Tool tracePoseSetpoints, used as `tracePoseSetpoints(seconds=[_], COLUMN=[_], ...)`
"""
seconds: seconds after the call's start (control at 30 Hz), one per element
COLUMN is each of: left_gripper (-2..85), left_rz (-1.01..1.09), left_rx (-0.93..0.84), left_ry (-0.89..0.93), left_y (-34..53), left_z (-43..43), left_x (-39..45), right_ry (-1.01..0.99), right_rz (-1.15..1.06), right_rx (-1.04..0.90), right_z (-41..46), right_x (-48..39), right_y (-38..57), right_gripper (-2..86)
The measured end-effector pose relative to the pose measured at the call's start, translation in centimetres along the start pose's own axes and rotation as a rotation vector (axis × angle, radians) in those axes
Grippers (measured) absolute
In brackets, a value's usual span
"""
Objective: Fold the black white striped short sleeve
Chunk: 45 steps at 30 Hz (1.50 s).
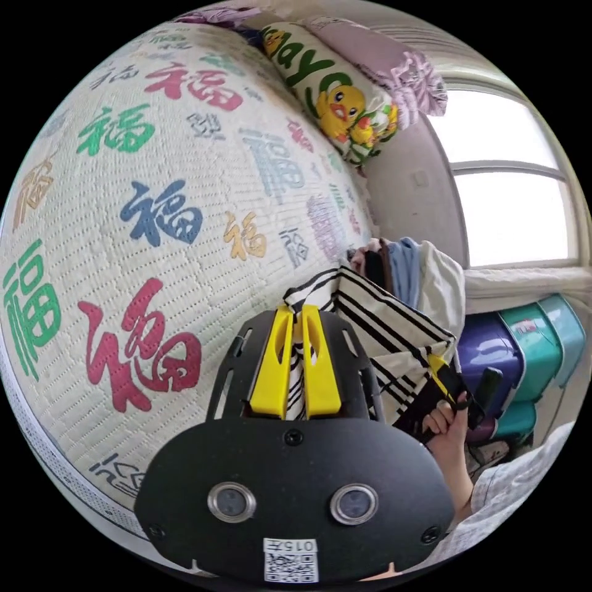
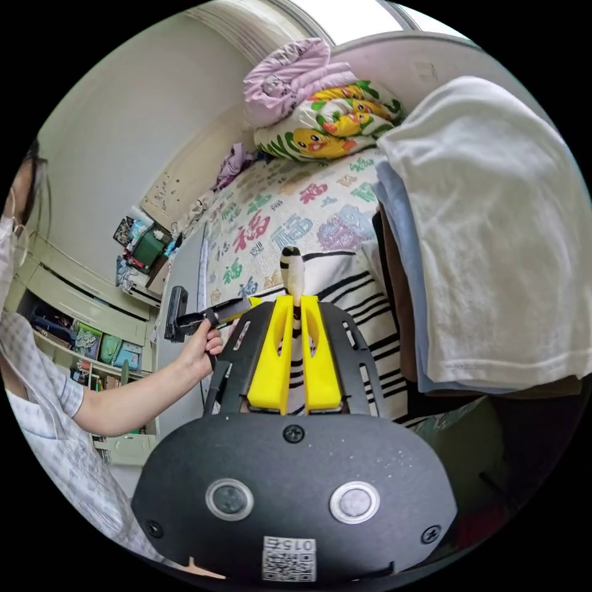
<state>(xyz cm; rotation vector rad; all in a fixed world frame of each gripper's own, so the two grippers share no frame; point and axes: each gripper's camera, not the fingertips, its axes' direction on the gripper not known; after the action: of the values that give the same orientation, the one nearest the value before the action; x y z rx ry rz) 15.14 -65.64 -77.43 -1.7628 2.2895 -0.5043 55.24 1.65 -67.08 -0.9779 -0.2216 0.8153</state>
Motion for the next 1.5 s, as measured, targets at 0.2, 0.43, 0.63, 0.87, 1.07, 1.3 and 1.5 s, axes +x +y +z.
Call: tracePoseSetpoints(seconds=[0.2, 0.43, 0.63, 0.87, 1.07, 1.3, 1.5], left_gripper=[0.3, 0.1, 0.1, 0.2, 0.5, 1.6, 4.5], left_rz=[0.146, 0.146, 0.241, 0.109, -0.107, -0.426, -0.400], left_rx=[0.278, 0.594, 0.681, 0.680, 0.533, 0.203, 0.085], left_ry=[-0.042, -0.155, -0.273, -0.308, -0.299, -0.492, -0.464], left_y=[8.7, 22.1, 36.4, 51.9, 53.3, 46.5, 50.9], left_z=[-16.6, -41.0, -56.8, -66.0, -63.1, -49.9, -49.0], left_x=[-0.7, -7.7, -9.2, -14.4, -28.0, -51.5, -52.2], right_ry=[-0.039, -0.282, -0.488, -0.576, -0.395, -0.085, -0.083], right_rz=[-0.106, -0.191, -0.271, -0.309, -0.345, -0.302, -0.505], right_rx=[0.194, 0.263, 0.171, -0.062, -0.366, -0.588, -0.730], right_z=[-8.1, -11.9, -10.7, -9.6, 0.0, 20.9, 16.4], right_x=[-6.9, -15.1, -27.2, -41.4, -50.8, -56.9, -63.8], right_y=[-0.8, -1.4, -0.5, -2.2, -7.5, -11.1, -8.8], right_gripper=[0.7, 0.7, 0.7, 0.7, 0.9, 1.8, 4.1])
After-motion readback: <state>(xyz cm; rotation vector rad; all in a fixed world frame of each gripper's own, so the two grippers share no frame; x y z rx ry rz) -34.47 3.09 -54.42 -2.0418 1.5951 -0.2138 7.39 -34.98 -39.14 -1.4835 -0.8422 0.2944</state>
